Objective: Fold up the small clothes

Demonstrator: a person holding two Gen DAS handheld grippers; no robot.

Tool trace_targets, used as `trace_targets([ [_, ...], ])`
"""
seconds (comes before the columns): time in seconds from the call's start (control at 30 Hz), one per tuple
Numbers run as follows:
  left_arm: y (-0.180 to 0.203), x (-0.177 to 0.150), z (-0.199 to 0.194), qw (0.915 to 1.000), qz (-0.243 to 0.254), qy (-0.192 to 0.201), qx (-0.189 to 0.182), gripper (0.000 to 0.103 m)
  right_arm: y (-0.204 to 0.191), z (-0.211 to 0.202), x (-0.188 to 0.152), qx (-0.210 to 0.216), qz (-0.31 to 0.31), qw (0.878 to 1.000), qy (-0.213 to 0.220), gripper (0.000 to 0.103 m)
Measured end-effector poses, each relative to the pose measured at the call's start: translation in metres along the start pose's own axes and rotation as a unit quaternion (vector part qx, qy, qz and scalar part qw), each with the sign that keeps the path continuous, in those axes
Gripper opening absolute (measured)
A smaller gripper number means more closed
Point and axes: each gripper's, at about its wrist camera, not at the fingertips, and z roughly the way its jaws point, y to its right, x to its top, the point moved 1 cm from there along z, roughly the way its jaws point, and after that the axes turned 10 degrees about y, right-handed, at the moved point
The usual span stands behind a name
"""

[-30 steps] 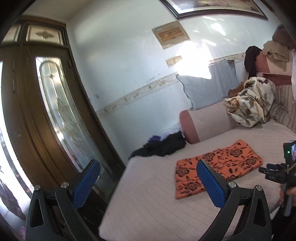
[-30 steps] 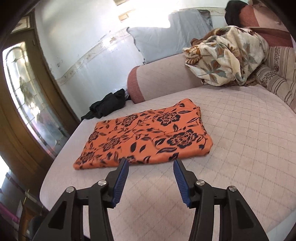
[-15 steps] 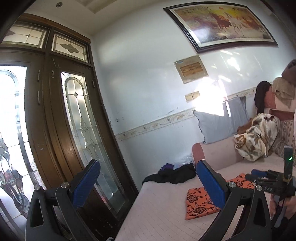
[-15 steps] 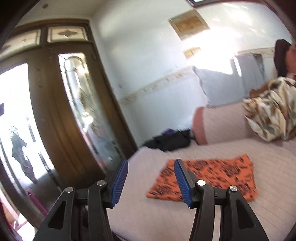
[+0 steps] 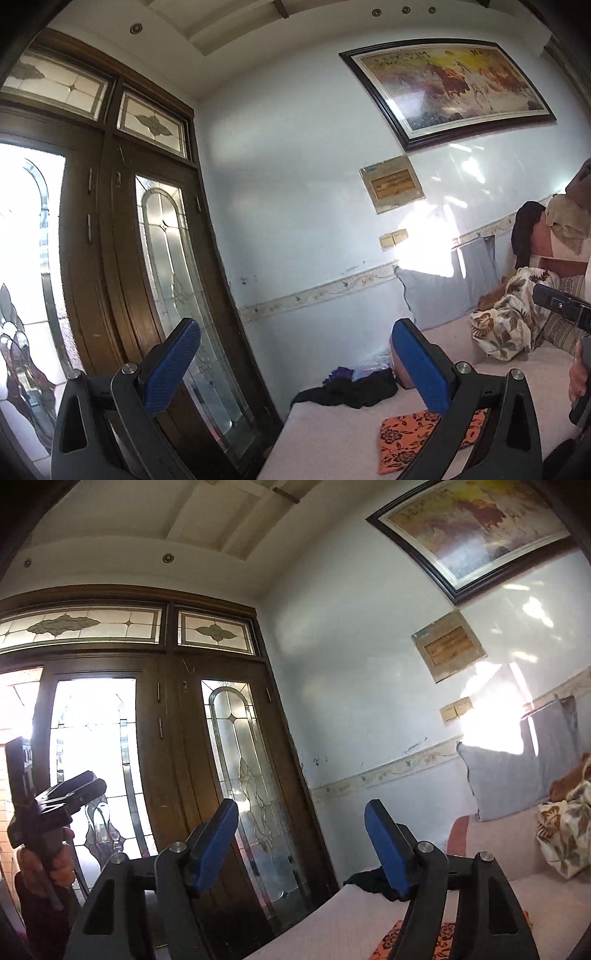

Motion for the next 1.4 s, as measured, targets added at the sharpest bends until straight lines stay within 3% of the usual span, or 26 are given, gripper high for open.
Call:
trace_targets([
  [0.13, 0.03, -0.071, 0.049, 0.9958, -0.024, -0.077, -0.045, 0.103, 0.018, -0.004, -0.041, -0.035, -0.01, 0.999, -0.041, 0.075],
  [0.27, 0.059, -0.151, 0.109, 0.9828, -0.06, -0.161, -0.068, 0.103, 0.069, 0.001, -0.101, -0.099, -0.012, 0.989, -0.107, 0.075],
  [0.4, 0.084, -0.233, 0.169, 0.963, -0.091, -0.247, -0.056, 0.103, 0.118, -0.002, -0.138, -0.153, -0.01, 0.978, -0.143, 0.075],
  [0.53, 0.114, -0.29, 0.212, 0.9496, -0.102, -0.293, -0.044, 0.103, 0.161, -0.007, -0.153, -0.193, -0.009, 0.969, -0.156, 0.075],
  [0.7, 0.157, -0.338, 0.235, 0.9368, -0.118, -0.324, -0.058, 0.103, 0.215, -0.007, -0.176, -0.234, 0.018, 0.957, -0.172, 0.074],
  [0.77, 0.172, -0.357, 0.24, 0.9336, -0.121, -0.332, -0.06, 0.103, 0.241, -0.003, -0.195, -0.245, 0.049, 0.95, -0.185, 0.067],
  [0.93, 0.198, -0.405, 0.256, 0.9232, -0.126, -0.359, -0.055, 0.103, 0.303, 0.008, -0.265, -0.287, 0.123, 0.919, -0.24, 0.059],
  [1.07, 0.218, -0.446, 0.267, 0.9131, -0.132, -0.382, -0.051, 0.103, 0.35, 0.017, -0.322, -0.31, 0.198, 0.888, -0.277, 0.057],
  [1.17, 0.239, -0.476, 0.274, 0.905, -0.125, -0.403, -0.056, 0.103, 0.363, 0.024, -0.353, -0.31, 0.223, 0.877, -0.293, 0.056],
  [1.4, 0.272, -0.519, 0.278, 0.9079, -0.092, -0.405, -0.06, 0.103, 0.377, 0.057, -0.392, -0.295, 0.233, 0.865, -0.334, 0.056],
])
